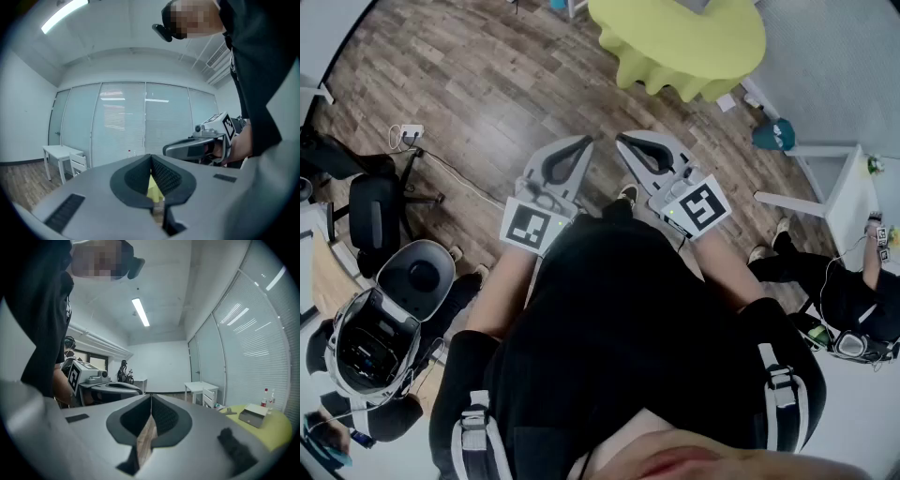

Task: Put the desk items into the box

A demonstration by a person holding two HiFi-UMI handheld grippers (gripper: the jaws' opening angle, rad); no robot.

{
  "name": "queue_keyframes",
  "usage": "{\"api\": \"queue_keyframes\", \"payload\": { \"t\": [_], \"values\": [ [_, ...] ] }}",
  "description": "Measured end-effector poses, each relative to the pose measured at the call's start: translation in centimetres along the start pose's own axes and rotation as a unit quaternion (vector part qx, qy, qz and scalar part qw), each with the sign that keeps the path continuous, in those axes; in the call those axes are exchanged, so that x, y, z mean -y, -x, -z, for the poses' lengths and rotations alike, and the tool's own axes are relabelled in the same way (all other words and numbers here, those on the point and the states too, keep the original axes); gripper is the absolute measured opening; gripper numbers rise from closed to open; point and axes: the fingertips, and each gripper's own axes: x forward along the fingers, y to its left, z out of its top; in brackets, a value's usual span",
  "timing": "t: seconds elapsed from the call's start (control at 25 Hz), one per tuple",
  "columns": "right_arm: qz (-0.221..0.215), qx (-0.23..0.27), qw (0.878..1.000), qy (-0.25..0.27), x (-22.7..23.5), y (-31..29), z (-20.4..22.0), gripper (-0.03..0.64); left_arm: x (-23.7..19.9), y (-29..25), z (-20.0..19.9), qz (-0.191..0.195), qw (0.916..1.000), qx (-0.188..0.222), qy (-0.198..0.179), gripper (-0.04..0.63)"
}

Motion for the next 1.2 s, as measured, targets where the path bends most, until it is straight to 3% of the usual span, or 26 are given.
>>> {"api": "queue_keyframes", "payload": {
  "t": [0.24,0.52,0.84,1.2],
  "values": [
    [0.003,0.002,1.000,-0.006,-1.2,-0.7,0.1,0.018,-1.0,1.6,0.8,-0.001,0.9993,-0.018,0.034,0.012],
    [0.023,0.006,1.000,-0.011,-2.5,-2.0,-0.1,0.018,-1.8,3.9,0.8,0.001,0.9999,-0.002,0.013,0.012],
    [0.030,0.005,0.999,-0.016,-5.5,-3.6,-0.3,0.018,-3.1,7.0,0.5,0.007,0.9995,0.013,0.028,0.012],
    [0.029,0.011,0.999,-0.014,-4.4,-4.2,0.1,0.018,-4.2,6.9,0.8,-0.004,0.9998,0.015,0.014,0.012]
  ]
}}
